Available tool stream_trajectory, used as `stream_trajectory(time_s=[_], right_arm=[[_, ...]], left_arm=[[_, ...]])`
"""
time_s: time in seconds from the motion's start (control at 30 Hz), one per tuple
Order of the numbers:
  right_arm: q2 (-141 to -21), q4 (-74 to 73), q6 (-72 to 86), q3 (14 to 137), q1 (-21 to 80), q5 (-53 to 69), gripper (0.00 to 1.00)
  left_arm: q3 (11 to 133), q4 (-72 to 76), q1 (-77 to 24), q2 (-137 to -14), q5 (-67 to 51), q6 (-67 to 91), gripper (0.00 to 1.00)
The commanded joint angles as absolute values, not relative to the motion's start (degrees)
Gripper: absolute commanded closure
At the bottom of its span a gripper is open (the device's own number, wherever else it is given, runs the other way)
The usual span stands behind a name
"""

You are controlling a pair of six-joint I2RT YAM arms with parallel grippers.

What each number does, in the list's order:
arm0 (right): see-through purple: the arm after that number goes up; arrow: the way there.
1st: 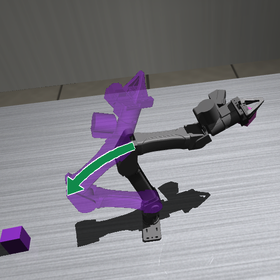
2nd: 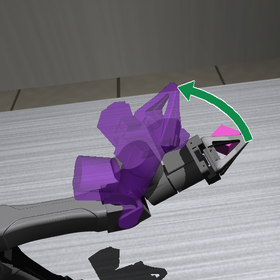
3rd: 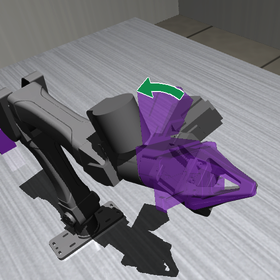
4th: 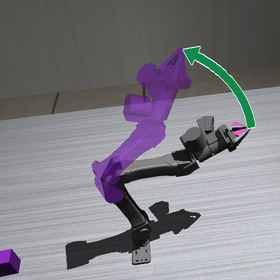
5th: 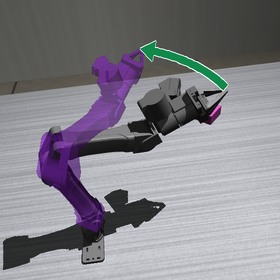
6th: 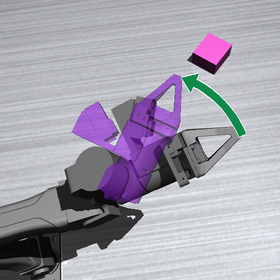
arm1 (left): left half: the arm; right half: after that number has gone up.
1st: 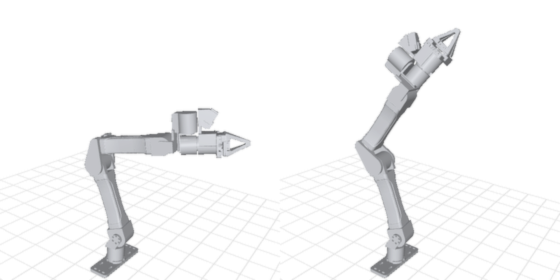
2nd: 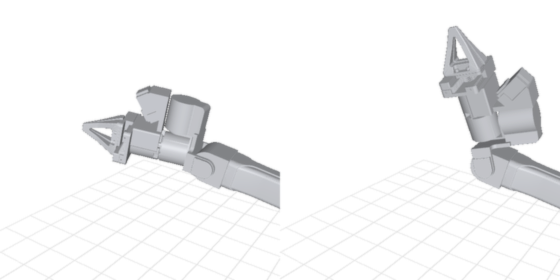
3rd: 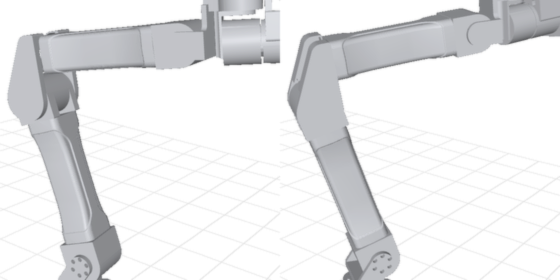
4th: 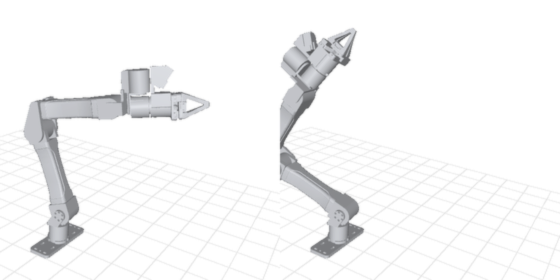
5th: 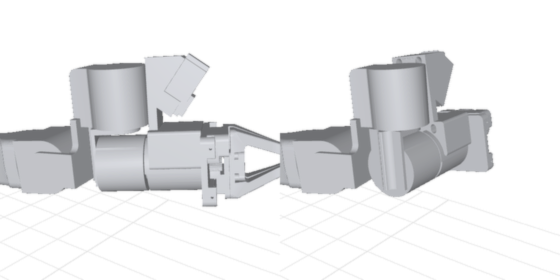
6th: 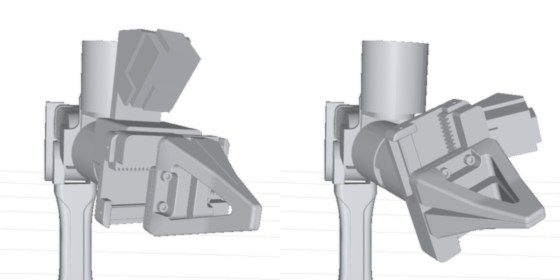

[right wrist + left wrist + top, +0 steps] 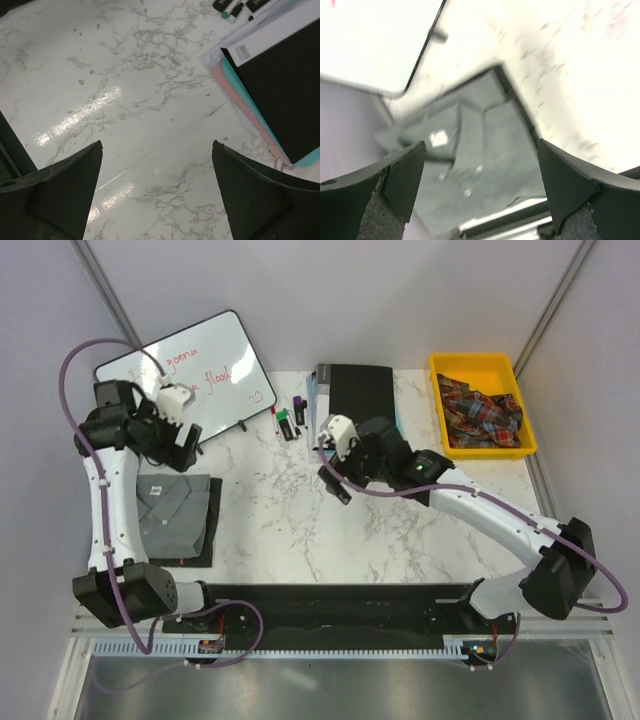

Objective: Fold and stack the long sleeve shirts
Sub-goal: Neatly place the folded shirt to the corner

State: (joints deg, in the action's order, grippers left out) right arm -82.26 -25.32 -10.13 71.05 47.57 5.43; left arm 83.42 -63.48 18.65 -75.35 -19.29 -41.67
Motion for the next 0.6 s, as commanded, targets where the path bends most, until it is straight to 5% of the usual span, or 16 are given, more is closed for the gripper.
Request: stream_trajectory(time_s=[0.0, 0.2, 0.57], right_arm=[[-76.12, -24.96, -5.63, 69.18, 38.87, 9.14, 0.02], [-70.85, -24.96, -0.09, 63.39, 21.38, 14.49, 0.02], [-68.91, -20.57, 1.50, 50.19, 9.40, 16.61, 0.02]], left_arm=[[97.95, -64.77, 7.07, -79.87, -23.82, -28.06, 0.01], [108.81, -60.66, -7.00, -92.98, -23.99, -14.16, 0.01], [86.32, -46.41, -13.53, -91.41, -25.05, -6.86, 0.01]])
